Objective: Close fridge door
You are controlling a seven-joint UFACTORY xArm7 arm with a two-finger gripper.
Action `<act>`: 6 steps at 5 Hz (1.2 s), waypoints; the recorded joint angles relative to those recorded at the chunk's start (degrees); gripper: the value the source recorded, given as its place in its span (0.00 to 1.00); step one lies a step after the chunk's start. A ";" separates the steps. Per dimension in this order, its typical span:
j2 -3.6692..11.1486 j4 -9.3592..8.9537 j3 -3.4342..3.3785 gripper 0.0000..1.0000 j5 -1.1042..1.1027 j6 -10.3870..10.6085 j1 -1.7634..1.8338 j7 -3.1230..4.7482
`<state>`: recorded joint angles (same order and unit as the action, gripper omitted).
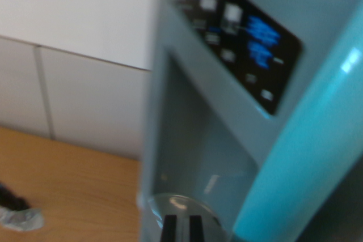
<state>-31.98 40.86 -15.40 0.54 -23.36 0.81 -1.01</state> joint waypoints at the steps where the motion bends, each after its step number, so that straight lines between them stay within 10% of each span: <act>1: 0.00 0.00 0.00 1.00 0.00 0.00 0.00 0.00; 2: 1.82 1.57 2.03 1.00 0.00 0.00 0.00 0.00; 5: 4.80 4.04 3.56 1.00 0.00 0.00 0.00 0.00; 6: 6.99 5.52 5.12 1.00 0.00 0.01 0.00 0.00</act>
<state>-24.99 46.38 -10.28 0.54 -23.35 0.81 -1.01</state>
